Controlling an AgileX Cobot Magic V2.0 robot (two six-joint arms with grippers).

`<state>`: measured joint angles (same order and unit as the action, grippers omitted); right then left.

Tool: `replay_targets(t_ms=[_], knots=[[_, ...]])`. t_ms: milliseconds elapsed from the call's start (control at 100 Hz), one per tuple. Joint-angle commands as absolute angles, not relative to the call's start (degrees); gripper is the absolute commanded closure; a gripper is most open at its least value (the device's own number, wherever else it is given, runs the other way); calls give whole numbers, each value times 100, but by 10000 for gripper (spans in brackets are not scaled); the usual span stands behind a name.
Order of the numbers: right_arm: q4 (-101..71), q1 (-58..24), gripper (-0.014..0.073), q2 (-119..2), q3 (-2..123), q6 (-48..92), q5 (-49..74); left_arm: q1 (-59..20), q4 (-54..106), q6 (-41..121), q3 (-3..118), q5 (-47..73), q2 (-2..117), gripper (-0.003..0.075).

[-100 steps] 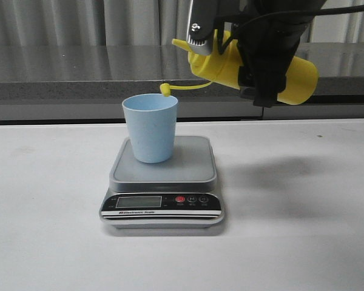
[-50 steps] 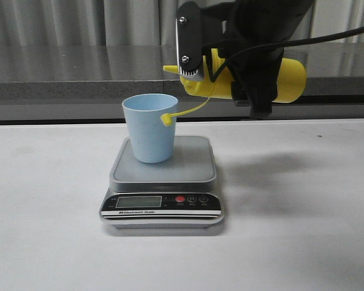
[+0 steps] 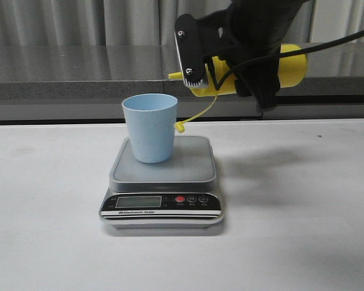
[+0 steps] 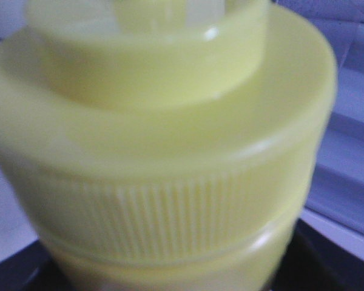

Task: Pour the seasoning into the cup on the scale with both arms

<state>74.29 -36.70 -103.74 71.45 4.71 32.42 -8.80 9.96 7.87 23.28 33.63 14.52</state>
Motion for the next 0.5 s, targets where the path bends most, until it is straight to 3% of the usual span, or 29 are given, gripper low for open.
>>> replay_targets(t_ms=[0,490], knots=[[8001,-3710,654,-10114,7338,514,3420,-875,1058,729,2472,2939,1498,741],[9317,-3866,654,-10134,7338,435,3424,-875,1058,729,2472,2939,1498,741]])
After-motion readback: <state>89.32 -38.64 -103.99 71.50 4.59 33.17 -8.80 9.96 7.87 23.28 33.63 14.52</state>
